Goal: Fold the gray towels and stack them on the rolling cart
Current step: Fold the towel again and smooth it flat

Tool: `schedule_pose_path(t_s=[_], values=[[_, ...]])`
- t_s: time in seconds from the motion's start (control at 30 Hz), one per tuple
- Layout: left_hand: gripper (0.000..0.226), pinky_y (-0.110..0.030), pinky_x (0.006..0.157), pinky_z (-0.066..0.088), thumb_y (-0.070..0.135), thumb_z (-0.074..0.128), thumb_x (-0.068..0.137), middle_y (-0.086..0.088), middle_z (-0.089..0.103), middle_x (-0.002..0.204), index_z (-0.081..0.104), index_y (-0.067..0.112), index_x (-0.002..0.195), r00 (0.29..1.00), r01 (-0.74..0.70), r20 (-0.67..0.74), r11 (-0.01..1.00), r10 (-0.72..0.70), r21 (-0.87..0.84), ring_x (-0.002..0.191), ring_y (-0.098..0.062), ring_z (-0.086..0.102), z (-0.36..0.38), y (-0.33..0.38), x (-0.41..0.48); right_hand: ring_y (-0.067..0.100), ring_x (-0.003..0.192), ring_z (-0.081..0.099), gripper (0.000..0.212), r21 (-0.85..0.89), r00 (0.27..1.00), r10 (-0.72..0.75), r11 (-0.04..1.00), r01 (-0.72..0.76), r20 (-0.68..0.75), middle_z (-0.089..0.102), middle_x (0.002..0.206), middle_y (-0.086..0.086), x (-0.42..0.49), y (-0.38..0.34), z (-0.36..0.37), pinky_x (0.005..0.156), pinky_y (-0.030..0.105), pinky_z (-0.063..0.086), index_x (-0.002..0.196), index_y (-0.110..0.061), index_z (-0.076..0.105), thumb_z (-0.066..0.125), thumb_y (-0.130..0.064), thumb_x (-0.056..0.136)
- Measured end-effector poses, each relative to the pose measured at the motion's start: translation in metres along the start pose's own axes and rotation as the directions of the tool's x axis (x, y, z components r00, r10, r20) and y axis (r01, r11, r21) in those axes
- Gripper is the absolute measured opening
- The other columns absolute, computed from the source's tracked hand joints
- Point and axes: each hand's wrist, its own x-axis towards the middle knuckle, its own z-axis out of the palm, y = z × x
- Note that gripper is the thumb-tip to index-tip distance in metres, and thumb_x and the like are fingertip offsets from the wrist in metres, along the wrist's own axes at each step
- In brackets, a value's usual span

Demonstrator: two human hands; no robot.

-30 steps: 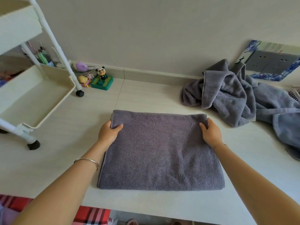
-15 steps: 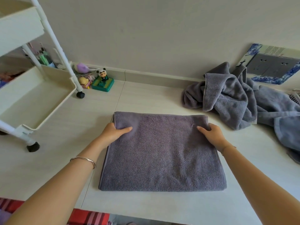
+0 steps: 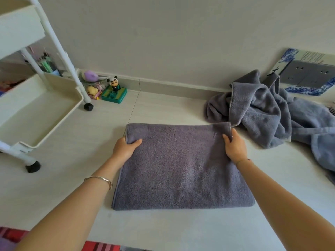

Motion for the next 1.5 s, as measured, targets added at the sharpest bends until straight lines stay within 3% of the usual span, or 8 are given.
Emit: schedule_pose_path(t_s=[0.17, 0.27, 0.33, 0.43, 0.63, 1.17, 1.33, 1.5], values=[[0.046, -0.037, 0.087, 0.051, 0.029, 0.075, 0.079, -0.009, 0.064, 0.111, 0.056, 0.007, 0.115, 0.993, -0.074, -0.089, 0.992, 0.083, 0.1, 0.104, -0.029, 0.061, 0.004, 0.0, -0.001, 0.043, 0.096, 0.057, 0.027, -0.094, 0.996, 0.085, 0.992, -0.085, -0.008, 0.061, 0.105, 0.024, 0.0, -0.003, 0.007, 0.068, 0.037, 0.037, 0.112, -0.004, 0.043, 0.049, -0.024, 0.096], [0.072, -0.043, 0.089, 0.046, 0.032, 0.072, 0.081, -0.014, 0.052, 0.13, 0.032, 0.006, 0.135, 0.969, -0.022, -0.223, 0.937, 0.105, 0.348, 0.116, -0.033, 0.053, 0.008, 0.009, -0.009, 0.041, 0.111, 0.051, 0.042, -0.123, 0.983, 0.003, 0.992, -0.026, -0.185, 0.05, 0.124, 0.022, -0.012, -0.014, 0.008, 0.081, 0.045, 0.042, 0.123, 0.001, 0.04, 0.055, -0.024, 0.092], [0.081, -0.046, 0.098, 0.04, 0.029, 0.068, 0.083, -0.016, 0.037, 0.143, 0.021, 0.008, 0.146, 0.905, -0.148, -0.255, 0.814, 0.34, 0.561, 0.127, -0.035, 0.041, 0.015, 0.014, -0.024, 0.039, 0.126, 0.041, 0.046, -0.262, 0.942, -0.191, 0.958, 0.118, -0.276, 0.043, 0.137, 0.021, -0.026, -0.023, 0.014, 0.101, 0.048, 0.035, 0.129, 0.0, 0.044, 0.058, -0.022, 0.091], [0.054, -0.053, 0.102, 0.037, 0.026, 0.056, 0.088, -0.015, 0.044, 0.141, 0.042, 0.013, 0.139, 0.756, -0.456, 0.0, 0.527, 0.655, 0.717, 0.126, -0.038, 0.045, 0.053, 0.006, -0.052, 0.034, 0.136, 0.035, 0.04, -0.32, 0.911, -0.391, 0.886, 0.335, -0.128, 0.042, 0.144, 0.015, -0.058, -0.042, 0.039, 0.114, 0.047, 0.021, 0.13, -0.007, 0.052, 0.045, -0.024, 0.094], [0.05, -0.063, 0.105, 0.016, 0.038, 0.031, 0.091, 0.0, 0.048, 0.143, 0.048, 0.028, 0.137, 0.844, -0.471, 0.254, 0.426, 0.472, 0.773, 0.133, -0.033, 0.041, 0.104, -0.03, -0.081, 0.024, 0.14, 0.03, 0.05, -0.319, 0.882, -0.434, 0.822, 0.472, 0.185, 0.037, 0.15, 0.002, -0.12, -0.041, 0.08, 0.114, 0.037, 0.008, 0.142, -0.023, 0.042, 0.028, -0.037, 0.096], [0.079, -0.065, 0.109, -0.001, 0.059, -0.005, 0.084, -0.006, 0.013, 0.159, 0.014, 0.022, 0.151, 0.94, -0.224, 0.052, 0.495, 0.338, 0.84, 0.145, -0.039, 0.004, 0.06, -0.044, -0.077, 0.02, 0.147, 0.011, 0.078, -0.41, 0.997, -0.075, 0.909, 0.079, 0.025, 0.014, 0.159, -0.004, -0.122, 0.039, -0.002, 0.118, 0.038, 0.004, 0.151, -0.023, 0.018, 0.008, -0.063, 0.084], [0.057, -0.061, 0.106, 0.012, 0.045, 0.028, 0.091, -0.009, 0.048, 0.142, 0.05, 0.018, 0.136, 0.846, -0.45, 0.24, 0.396, 0.476, 0.8, 0.131, -0.037, 0.042, 0.093, -0.038, -0.121, 0.026, 0.138, 0.035, 0.055, -0.356, 0.953, -0.303, 0.888, 0.291, 0.024, 0.042, 0.147, 0.008, -0.159, -0.022, 0.038, 0.112, 0.04, 0.014, 0.138, -0.011, 0.047, 0.033, -0.038, 0.093], [0.051, -0.064, 0.104, 0.016, 0.037, 0.03, 0.091, -0.003, 0.046, 0.144, 0.043, 0.026, 0.139, 0.845, -0.472, 0.274, 0.4, 0.459, 0.786, 0.132, -0.033, 0.042, 0.098, -0.054, -0.139, 0.021, 0.137, 0.037, 0.049, -0.367, 0.931, -0.335, 0.856, 0.364, 0.144, 0.041, 0.147, 0.001, -0.192, -0.03, 0.067, 0.112, 0.04, 0.016, 0.138, -0.016, 0.048, 0.032, -0.031, 0.094]])
